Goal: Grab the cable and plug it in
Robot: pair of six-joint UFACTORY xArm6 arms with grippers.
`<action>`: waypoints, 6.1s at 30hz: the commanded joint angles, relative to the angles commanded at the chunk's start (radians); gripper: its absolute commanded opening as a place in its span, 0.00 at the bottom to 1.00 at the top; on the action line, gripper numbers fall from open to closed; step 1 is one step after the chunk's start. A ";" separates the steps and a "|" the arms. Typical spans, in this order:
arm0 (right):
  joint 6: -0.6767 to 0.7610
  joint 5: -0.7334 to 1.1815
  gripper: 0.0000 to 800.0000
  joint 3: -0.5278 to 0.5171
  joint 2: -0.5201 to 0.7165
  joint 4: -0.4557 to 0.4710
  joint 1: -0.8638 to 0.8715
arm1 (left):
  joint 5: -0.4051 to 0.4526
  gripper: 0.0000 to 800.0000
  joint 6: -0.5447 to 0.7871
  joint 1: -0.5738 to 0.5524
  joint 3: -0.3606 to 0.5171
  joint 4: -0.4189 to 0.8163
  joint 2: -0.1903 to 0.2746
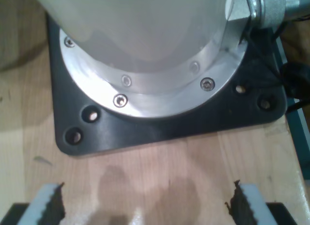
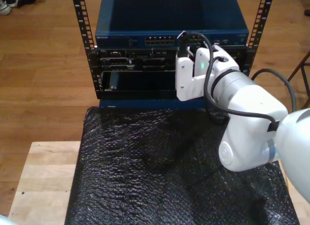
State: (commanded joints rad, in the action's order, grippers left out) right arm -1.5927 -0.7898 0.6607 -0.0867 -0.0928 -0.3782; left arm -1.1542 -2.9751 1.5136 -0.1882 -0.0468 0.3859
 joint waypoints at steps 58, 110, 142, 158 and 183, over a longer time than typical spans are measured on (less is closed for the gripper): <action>-0.183 -0.578 0.00 0.272 -0.473 -0.483 -0.095 | 0.000 1.00 0.000 0.000 0.000 0.000 -0.002; -0.074 -0.535 0.00 0.400 -0.574 -0.397 -0.058 | 0.000 1.00 0.000 0.000 0.000 0.000 -0.002; -0.077 -0.532 0.00 0.489 -0.638 -0.396 -0.043 | 0.000 1.00 0.000 0.000 0.000 0.000 -0.002; -0.078 -0.525 0.00 0.509 -0.651 -0.374 -0.037 | 0.000 1.00 0.000 0.000 0.000 0.000 -0.002; -0.078 -0.525 0.00 0.502 -0.651 -0.374 -0.025 | 0.000 1.00 0.000 0.000 0.000 0.000 -0.002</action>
State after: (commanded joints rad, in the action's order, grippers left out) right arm -1.6709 -1.3146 1.1625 -0.7373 -0.4672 -0.4028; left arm -1.1542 -2.9751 1.5136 -0.1882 -0.0468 0.3844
